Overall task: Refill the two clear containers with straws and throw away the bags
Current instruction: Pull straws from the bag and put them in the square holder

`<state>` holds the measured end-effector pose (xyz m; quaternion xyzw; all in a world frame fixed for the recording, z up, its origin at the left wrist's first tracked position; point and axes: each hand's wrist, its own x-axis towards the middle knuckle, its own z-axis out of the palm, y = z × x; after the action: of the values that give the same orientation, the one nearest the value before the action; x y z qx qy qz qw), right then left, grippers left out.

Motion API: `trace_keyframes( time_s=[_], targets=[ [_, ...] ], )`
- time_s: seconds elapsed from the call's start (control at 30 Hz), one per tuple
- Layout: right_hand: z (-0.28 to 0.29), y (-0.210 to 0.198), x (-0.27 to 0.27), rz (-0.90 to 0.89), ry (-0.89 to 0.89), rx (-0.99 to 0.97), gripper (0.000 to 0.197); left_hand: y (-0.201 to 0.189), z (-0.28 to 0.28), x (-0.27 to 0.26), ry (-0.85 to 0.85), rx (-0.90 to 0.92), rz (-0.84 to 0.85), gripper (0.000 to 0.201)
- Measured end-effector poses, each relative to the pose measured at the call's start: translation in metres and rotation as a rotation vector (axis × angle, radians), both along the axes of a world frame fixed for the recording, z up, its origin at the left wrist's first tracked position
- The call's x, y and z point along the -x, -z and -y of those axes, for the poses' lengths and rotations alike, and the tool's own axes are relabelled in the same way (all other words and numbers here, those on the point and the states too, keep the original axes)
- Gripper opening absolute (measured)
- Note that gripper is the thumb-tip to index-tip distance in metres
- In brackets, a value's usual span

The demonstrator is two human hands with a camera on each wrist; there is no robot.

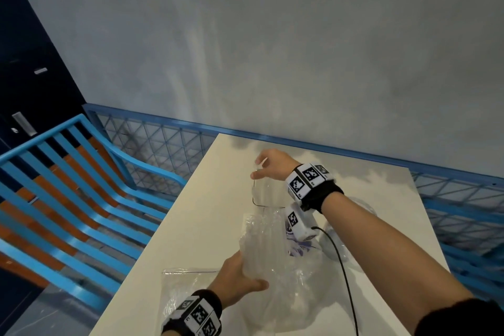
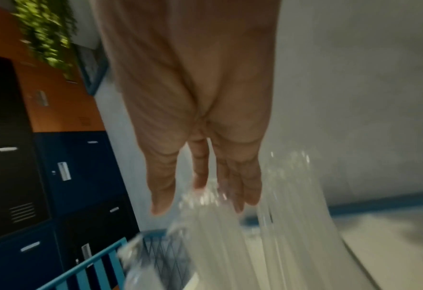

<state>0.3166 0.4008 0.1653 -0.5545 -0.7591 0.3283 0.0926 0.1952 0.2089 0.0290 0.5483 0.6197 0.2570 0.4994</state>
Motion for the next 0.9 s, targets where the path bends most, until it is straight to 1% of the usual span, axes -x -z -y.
trace_keyframes(
  time_s=[0.07, 0.1, 0.2, 0.27, 0.3, 0.37, 0.4, 0.47, 0.53, 0.6, 0.63, 0.67, 0.7, 0.73, 0.83, 0.9],
  targets=[
    [0.006, -0.021, -0.007, 0.000, -0.035, -0.075, 0.042, 0.000, -0.001, -0.001, 0.003, 0.003, 0.001, 0.057],
    [0.010, -0.033, -0.011, -0.028, -0.032, -0.117, 0.039, 0.000, -0.001, -0.001, 0.005, 0.004, 0.000, 0.057],
    [0.031, -0.067, -0.034, -0.201, 0.015, -0.216, 0.028, -0.002, -0.002, -0.003, 0.011, 0.006, -0.005, 0.057],
    [0.053, -0.079, -0.053, -0.328, 0.047, -0.247, 0.023, -0.003, -0.001, -0.004, 0.012, 0.007, -0.009, 0.056],
    [0.065, -0.079, -0.063, -0.380, 0.064, -0.237, 0.023, -0.003, 0.001, -0.004, 0.015, 0.010, -0.007, 0.055],
    [0.085, -0.064, -0.077, -0.420, 0.097, -0.163, 0.027, -0.005, 0.001, -0.004, 0.011, 0.007, -0.005, 0.054],
    [0.097, -0.051, -0.082, -0.418, 0.117, -0.096, 0.033, -0.005, 0.001, -0.004, 0.008, 0.005, -0.008, 0.054],
    [0.117, -0.014, -0.089, -0.420, 0.149, 0.096, 0.056, -0.006, 0.002, -0.006, 0.002, -0.001, -0.013, 0.055],
    [0.138, 0.023, -0.086, -0.491, 0.149, 0.270, 0.086, -0.007, 0.004, -0.008, 0.003, -0.011, -0.008, 0.058],
    [0.154, 0.055, -0.077, -0.565, 0.160, 0.315, 0.105, -0.008, 0.006, -0.010, 0.012, -0.020, -0.001, 0.060],
    [0.159, 0.069, -0.071, -0.573, 0.182, 0.294, 0.110, -0.009, 0.007, -0.011, 0.020, -0.026, -0.002, 0.060],
    [0.163, 0.079, -0.066, -0.562, 0.214, 0.256, 0.110, -0.009, 0.008, -0.012, 0.027, -0.030, -0.008, 0.059],
    [0.165, 0.086, -0.062, -0.538, 0.251, 0.214, 0.105, -0.009, 0.009, -0.013, 0.031, -0.033, -0.012, 0.059],
    [0.167, 0.090, -0.060, -0.519, 0.286, 0.173, 0.095, -0.009, 0.010, -0.014, 0.032, -0.033, -0.015, 0.059],
    [0.169, 0.091, -0.056, -0.491, 0.346, 0.103, 0.049, -0.011, 0.013, -0.015, 0.036, -0.026, -0.012, 0.059],
    [0.169, 0.087, -0.056, -0.476, 0.356, 0.102, 0.033, -0.012, 0.015, -0.017, 0.042, -0.023, -0.010, 0.057]
  ],
)
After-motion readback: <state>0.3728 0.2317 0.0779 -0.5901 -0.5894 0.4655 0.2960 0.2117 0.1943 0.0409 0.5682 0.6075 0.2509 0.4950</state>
